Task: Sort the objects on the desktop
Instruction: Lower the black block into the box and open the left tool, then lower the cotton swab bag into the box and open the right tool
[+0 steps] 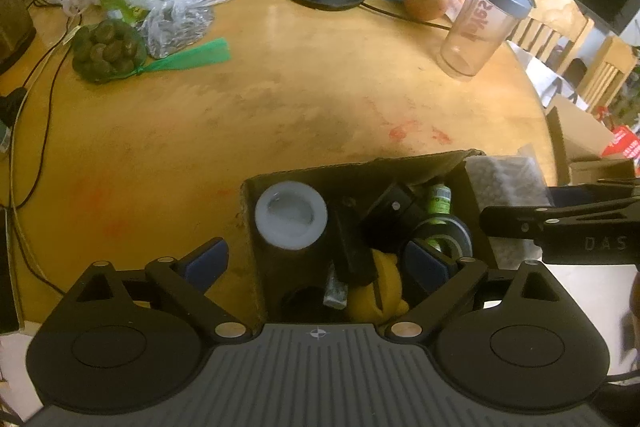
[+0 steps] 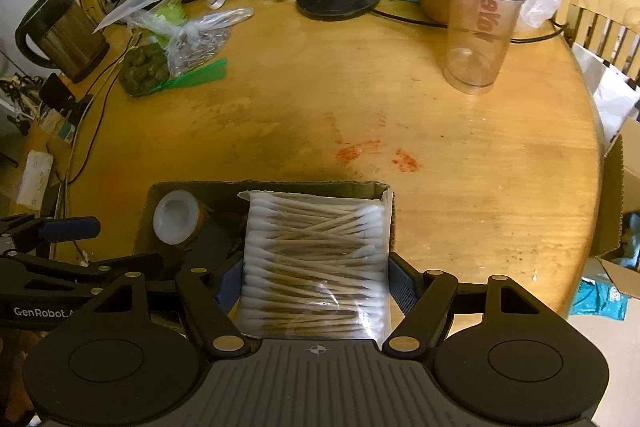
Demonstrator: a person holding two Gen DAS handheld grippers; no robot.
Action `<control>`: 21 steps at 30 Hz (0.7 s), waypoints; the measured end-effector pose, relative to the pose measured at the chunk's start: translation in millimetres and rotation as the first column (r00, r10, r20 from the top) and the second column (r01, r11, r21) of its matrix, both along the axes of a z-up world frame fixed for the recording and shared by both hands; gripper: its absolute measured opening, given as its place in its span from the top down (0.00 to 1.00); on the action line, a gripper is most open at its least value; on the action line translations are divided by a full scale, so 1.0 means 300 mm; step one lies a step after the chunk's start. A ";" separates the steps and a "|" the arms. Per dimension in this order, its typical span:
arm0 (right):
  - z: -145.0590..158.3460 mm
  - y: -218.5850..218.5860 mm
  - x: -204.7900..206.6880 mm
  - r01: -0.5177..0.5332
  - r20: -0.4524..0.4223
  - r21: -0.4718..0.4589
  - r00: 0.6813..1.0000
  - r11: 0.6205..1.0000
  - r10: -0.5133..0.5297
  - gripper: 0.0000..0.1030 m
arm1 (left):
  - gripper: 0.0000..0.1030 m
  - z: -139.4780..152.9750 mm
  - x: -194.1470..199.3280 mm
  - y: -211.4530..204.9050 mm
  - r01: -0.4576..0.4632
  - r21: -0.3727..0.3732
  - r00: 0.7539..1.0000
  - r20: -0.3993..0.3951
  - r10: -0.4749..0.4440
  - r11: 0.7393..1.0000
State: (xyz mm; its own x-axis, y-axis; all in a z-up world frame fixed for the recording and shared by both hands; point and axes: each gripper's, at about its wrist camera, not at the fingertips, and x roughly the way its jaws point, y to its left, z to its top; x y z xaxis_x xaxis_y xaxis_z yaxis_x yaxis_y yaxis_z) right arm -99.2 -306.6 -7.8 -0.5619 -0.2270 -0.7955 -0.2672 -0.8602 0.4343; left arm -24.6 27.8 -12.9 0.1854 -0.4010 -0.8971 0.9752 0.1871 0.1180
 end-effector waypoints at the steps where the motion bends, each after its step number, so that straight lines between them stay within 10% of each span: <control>1: 0.003 -0.005 -0.003 -0.004 -0.003 0.000 1.000 1.000 0.004 0.27 | 0.05 0.001 0.004 0.003 -0.005 -0.001 1.000 0.001 0.005 1.000; 4: 0.015 -0.015 -0.009 -0.010 -0.017 0.007 1.000 1.000 0.010 0.25 | 0.05 0.007 0.014 0.011 -0.018 -0.005 1.000 0.006 0.019 1.000; 7: 0.027 -0.024 -0.016 -0.012 -0.022 0.030 1.000 0.999 0.012 0.00 | 0.05 0.010 0.020 0.016 -0.029 -0.006 1.000 0.011 0.029 1.000; 21: 0.030 -0.014 -0.020 0.052 -0.032 0.091 0.998 0.994 -0.049 0.00 | 0.04 0.066 -0.006 0.015 0.007 -0.061 0.989 0.146 0.002 0.998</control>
State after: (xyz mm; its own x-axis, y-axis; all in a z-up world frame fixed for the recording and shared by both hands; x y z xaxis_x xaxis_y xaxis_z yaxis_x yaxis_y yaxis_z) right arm -105.2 -310.8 1.3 -0.5944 -0.1241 -0.7946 -0.2997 -0.8827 0.3621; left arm -26.5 32.3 7.0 0.3114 -0.4551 -0.8342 0.9489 0.1964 0.2471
